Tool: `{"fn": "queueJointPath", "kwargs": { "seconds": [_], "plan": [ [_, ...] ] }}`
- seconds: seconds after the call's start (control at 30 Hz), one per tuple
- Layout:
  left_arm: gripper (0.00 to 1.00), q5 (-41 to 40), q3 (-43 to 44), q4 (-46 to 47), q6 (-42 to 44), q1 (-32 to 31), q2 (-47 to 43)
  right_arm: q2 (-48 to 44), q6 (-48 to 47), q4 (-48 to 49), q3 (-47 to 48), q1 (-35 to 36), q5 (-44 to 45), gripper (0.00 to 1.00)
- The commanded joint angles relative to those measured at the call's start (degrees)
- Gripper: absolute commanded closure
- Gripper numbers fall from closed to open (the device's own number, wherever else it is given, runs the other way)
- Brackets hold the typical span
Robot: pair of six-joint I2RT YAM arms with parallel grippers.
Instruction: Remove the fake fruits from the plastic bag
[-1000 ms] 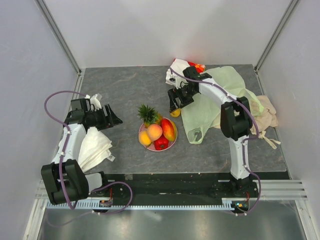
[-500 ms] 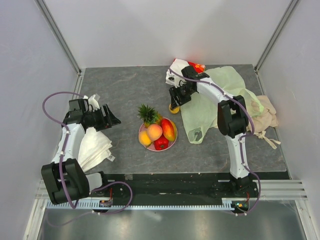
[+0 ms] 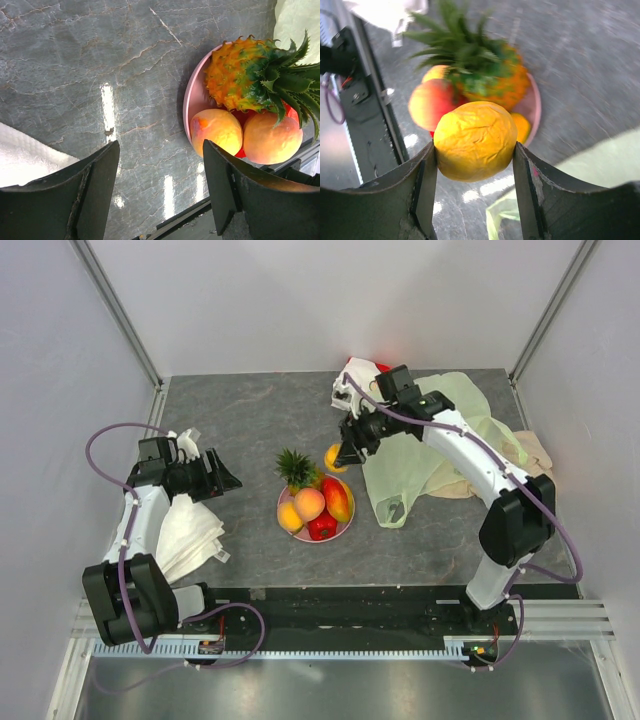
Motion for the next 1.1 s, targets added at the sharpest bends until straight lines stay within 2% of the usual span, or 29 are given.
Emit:
{"fn": "queueJointPath", "kwargs": {
  "seconds": [0.0, 0.73, 1.07],
  "plan": [
    [0.25, -0.3, 1.5, 1.4, 1.9, 0.5, 0.2, 0.8, -4.2, 1.0, -2.0, 3.6, -3.6, 0.45],
    [0.25, -0.2, 0.0, 1.7, 1.9, 1.0, -0.6, 8.1, -5.8, -2.8, 4.2, 7.3, -3.4, 0.41],
    [0.25, -0.2, -0.3, 2.0, 1.9, 1.1, -0.9, 9.2, -4.9, -2.9, 3.8, 7.3, -3.0, 0.25]
  ]
}}
